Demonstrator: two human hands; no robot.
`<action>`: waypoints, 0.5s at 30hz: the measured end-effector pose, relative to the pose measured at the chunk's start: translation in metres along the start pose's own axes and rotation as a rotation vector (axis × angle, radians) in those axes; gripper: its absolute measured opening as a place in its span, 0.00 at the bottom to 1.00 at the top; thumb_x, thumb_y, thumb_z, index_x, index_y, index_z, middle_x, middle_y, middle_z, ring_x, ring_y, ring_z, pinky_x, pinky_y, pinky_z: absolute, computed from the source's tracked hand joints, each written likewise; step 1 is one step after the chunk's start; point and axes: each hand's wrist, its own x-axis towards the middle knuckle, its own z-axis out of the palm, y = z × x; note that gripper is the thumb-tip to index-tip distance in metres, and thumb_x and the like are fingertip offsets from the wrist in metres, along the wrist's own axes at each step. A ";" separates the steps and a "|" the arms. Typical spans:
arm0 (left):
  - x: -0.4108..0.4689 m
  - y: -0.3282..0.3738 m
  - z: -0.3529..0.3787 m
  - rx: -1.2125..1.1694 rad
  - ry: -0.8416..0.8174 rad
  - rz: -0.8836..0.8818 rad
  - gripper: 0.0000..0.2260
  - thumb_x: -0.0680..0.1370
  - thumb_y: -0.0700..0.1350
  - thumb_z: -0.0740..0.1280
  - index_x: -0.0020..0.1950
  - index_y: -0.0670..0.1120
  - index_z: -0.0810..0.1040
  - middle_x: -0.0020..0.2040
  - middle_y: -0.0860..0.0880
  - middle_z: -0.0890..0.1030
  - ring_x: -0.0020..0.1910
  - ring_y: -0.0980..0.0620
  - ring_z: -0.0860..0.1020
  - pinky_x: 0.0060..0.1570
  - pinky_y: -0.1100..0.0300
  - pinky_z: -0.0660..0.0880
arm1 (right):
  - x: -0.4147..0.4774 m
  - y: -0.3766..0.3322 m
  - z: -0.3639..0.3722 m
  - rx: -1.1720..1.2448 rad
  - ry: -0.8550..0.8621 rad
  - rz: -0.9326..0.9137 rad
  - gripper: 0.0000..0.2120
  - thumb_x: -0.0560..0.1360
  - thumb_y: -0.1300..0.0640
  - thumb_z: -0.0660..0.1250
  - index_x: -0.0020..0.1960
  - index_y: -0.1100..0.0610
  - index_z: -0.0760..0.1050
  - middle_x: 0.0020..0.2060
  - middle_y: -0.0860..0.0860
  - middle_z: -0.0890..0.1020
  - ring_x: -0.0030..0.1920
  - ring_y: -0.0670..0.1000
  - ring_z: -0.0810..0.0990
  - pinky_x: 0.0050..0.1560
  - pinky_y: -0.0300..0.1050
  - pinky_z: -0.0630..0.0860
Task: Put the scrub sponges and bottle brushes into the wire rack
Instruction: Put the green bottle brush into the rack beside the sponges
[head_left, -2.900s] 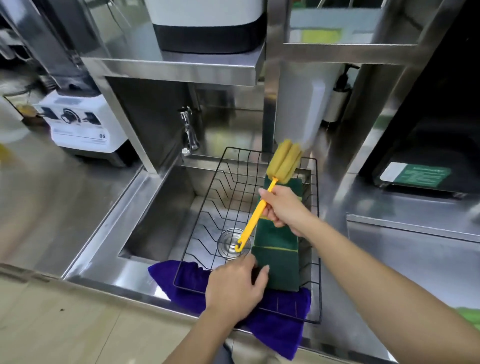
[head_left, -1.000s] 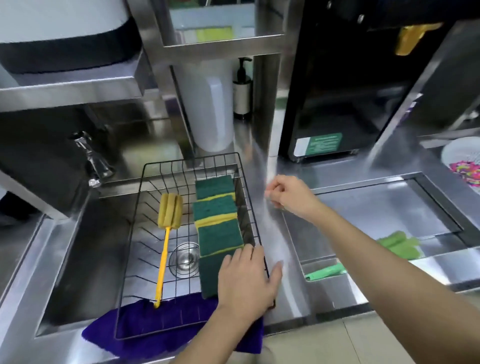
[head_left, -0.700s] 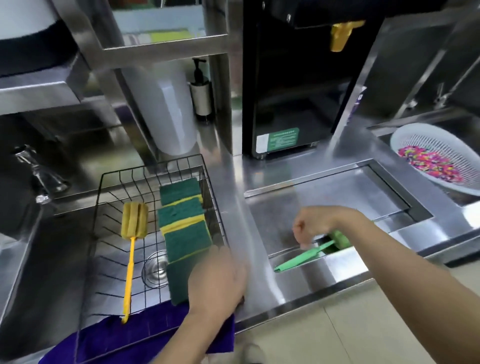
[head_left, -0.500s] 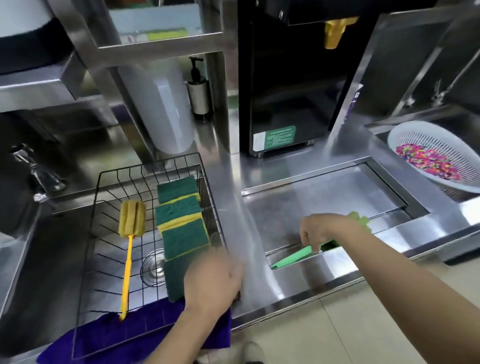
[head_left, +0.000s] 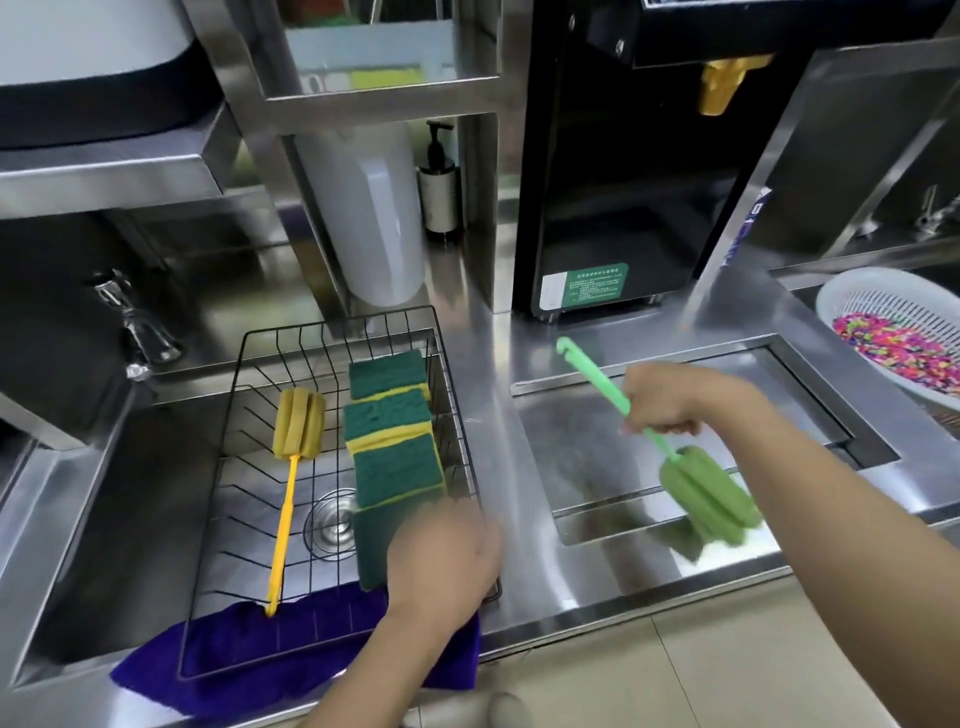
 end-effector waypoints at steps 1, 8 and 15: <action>0.000 0.000 0.000 0.002 0.001 -0.006 0.11 0.74 0.52 0.67 0.37 0.46 0.77 0.34 0.49 0.79 0.35 0.48 0.75 0.33 0.56 0.70 | -0.001 -0.004 -0.010 0.072 0.063 -0.028 0.15 0.73 0.57 0.67 0.31 0.60 0.68 0.21 0.54 0.72 0.18 0.52 0.69 0.20 0.38 0.67; -0.004 -0.008 -0.005 0.008 0.022 -0.055 0.16 0.77 0.58 0.59 0.39 0.48 0.76 0.37 0.51 0.78 0.38 0.50 0.75 0.36 0.55 0.70 | -0.002 -0.060 -0.029 0.657 0.285 -0.389 0.19 0.71 0.74 0.53 0.49 0.58 0.77 0.41 0.59 0.80 0.35 0.54 0.79 0.37 0.46 0.75; -0.017 -0.040 -0.012 0.035 0.102 -0.142 0.18 0.76 0.59 0.59 0.39 0.47 0.77 0.36 0.51 0.79 0.36 0.49 0.75 0.33 0.56 0.71 | 0.008 -0.136 -0.005 1.114 -0.036 -0.552 0.14 0.66 0.65 0.62 0.50 0.59 0.79 0.41 0.53 0.82 0.29 0.46 0.74 0.27 0.37 0.67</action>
